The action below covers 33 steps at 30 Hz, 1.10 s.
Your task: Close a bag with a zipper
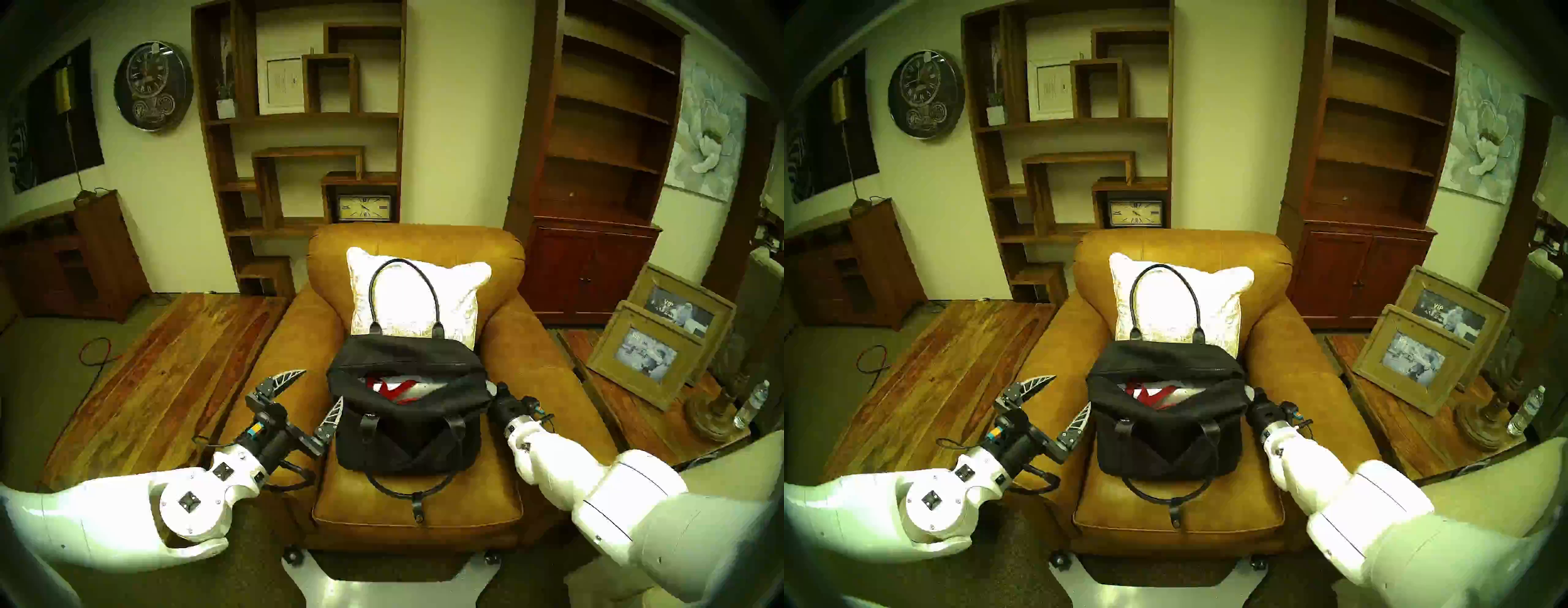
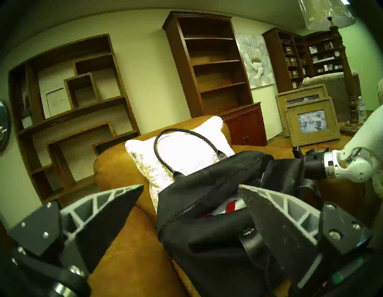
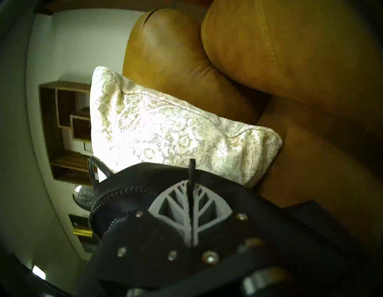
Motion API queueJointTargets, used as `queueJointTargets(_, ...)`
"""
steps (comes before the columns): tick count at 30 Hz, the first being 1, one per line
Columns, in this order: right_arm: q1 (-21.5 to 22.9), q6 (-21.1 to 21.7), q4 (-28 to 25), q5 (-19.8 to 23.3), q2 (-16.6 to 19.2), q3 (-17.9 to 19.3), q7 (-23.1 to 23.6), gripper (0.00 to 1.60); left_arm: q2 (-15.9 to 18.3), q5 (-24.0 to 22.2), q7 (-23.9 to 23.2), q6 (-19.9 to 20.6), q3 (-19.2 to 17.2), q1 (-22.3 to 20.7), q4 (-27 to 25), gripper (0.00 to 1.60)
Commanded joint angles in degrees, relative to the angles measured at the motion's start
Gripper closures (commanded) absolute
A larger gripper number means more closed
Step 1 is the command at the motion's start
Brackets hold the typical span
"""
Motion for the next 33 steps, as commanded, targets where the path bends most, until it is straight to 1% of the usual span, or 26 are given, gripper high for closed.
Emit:
queueJointTargets(1,2.1,-3.6,-1.7,-5.6,0.6,-4.9,3.4,1.6,-0.1,-0.3,-0.2,-0.4,-0.3,-0.4,-0.5,0.0)
queueJointTargets(6,2.4,-7.7,-2.1,-9.4,1.2,-7.9,5.7,1.6,0.0,-0.4,-0.2,-0.4,-0.2,-0.5,-0.5,0.0)
queueJointTargets(9,2.5,-8.9,-2.2,-10.5,1.5,-8.7,6.6,1.6,0.0,-0.5,-0.3,-0.4,-0.2,-0.5,-0.6,0.0)
queueJointTargets(10,2.8,-10.5,-2.4,-12.2,2.0,-9.9,7.7,1.6,0.0,-0.6,-0.3,-0.5,-0.2,-0.5,-0.6,0.0)
queueJointTargets(17,4.0,-13.8,-3.1,-15.5,3.6,-12.1,11.8,1.6,0.2,-1.0,-0.6,-0.5,-0.1,-0.7,-0.6,0.0)
queueJointTargets(21,4.4,-15.0,-3.0,-16.2,4.3,-12.2,13.5,1.6,0.2,-1.1,-0.8,-0.6,-0.1,-0.7,-0.6,0.0)
queueJointTargets(25,4.4,-17.1,-2.6,-16.3,4.3,-11.8,14.1,1.6,0.3,-1.3,-0.9,-0.6,-0.1,-0.8,-0.6,0.0)
queueJointTargets(27,4.3,-17.5,-2.6,-16.2,4.3,-11.6,14.3,1.6,0.3,-1.3,-1.0,-0.7,-0.1,-0.8,-0.6,0.0)
queueJointTargets(29,4.0,-19.3,-2.5,-16.0,4.0,-11.1,14.5,1.6,0.3,-1.4,-1.0,-0.7,0.0,-0.8,-0.6,0.0)
queueJointTargets(33,3.3,-21.3,-2.5,-14.8,3.4,-9.3,15.0,1.6,0.3,-1.4,-1.1,-0.7,0.0,-0.9,-0.6,0.0)
